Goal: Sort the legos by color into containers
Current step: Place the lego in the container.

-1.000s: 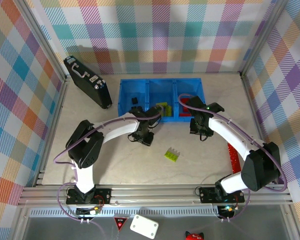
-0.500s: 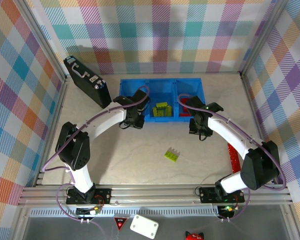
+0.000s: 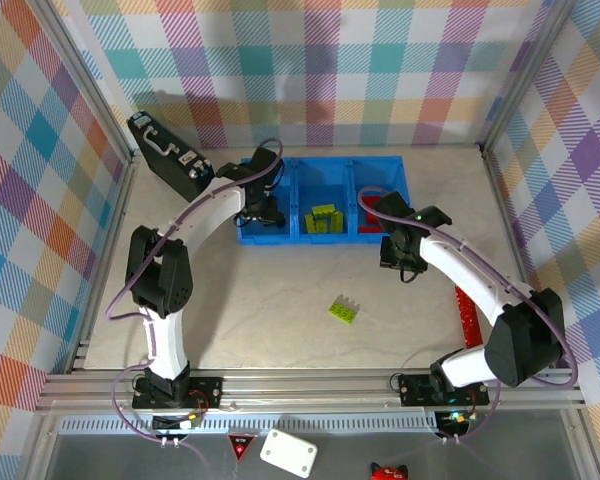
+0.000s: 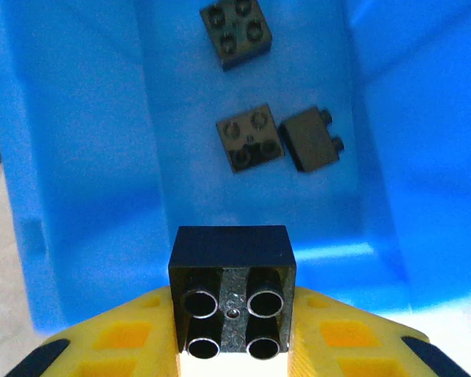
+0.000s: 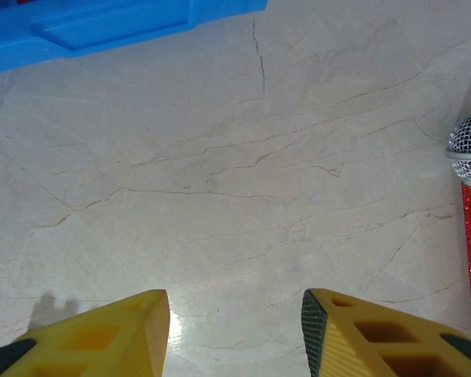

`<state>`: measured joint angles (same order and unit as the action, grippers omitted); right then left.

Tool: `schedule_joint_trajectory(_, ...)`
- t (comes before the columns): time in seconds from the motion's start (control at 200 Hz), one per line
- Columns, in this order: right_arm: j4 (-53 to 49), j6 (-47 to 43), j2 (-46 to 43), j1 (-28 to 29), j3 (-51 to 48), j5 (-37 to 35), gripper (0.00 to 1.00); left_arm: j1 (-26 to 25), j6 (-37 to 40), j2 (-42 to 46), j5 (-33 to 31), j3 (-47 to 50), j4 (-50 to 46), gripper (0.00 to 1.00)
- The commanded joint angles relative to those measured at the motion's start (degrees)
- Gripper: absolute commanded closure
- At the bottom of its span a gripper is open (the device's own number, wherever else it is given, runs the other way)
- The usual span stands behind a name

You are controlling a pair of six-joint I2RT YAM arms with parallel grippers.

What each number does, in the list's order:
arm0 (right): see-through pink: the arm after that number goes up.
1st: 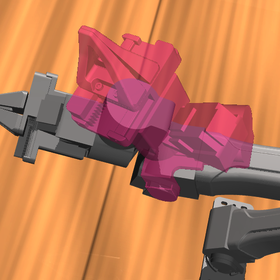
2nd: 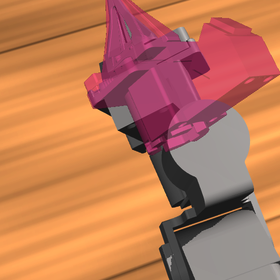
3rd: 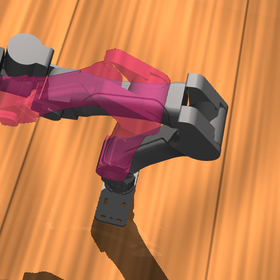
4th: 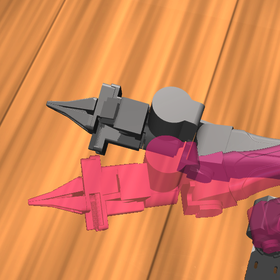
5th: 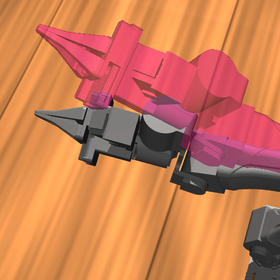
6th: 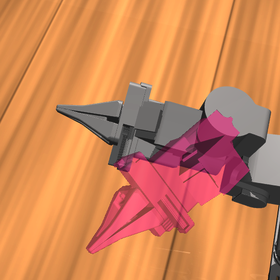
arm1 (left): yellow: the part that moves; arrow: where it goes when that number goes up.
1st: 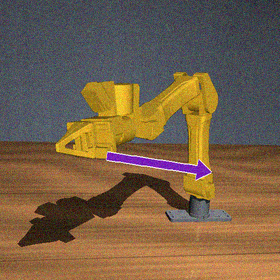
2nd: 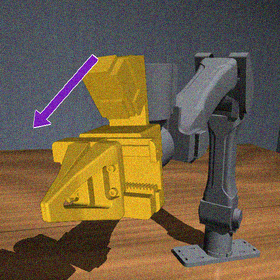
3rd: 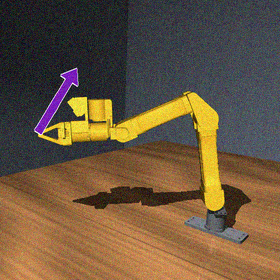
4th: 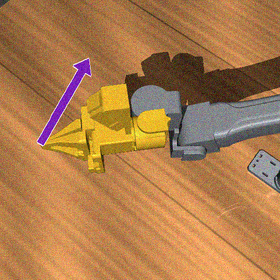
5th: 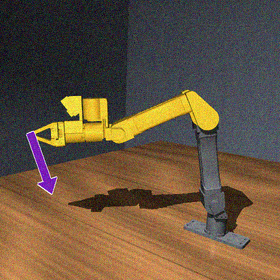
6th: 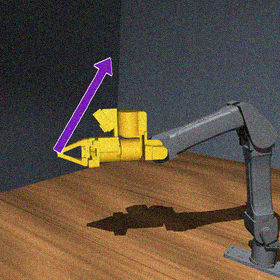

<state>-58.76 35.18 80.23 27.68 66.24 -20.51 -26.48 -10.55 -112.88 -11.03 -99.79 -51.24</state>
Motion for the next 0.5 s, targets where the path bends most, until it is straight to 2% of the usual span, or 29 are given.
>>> schedule_joint_trajectory(0.0, -1.4, 0.5, -1.8, -0.4, -1.4, -0.5, 0.50, 0.6, 1.7, -2.7, 0.7, -3.8, -0.5, 0.68)
schedule_joint_trajectory(0.165, -1.5, 0.8, -1.9, -0.4, -2.5, -0.5, 0.51, 0.7, 2.2, -7.0, -0.1, -7.7, -1.0, 0.68)
schedule_joint_trajectory(0.495, -1.6, 0.6, -1.8, -0.4, -2.3, -0.8, 0.50, 0.9, 3.6, -14.1, -7.2, -12.4, -3.5, 0.68)
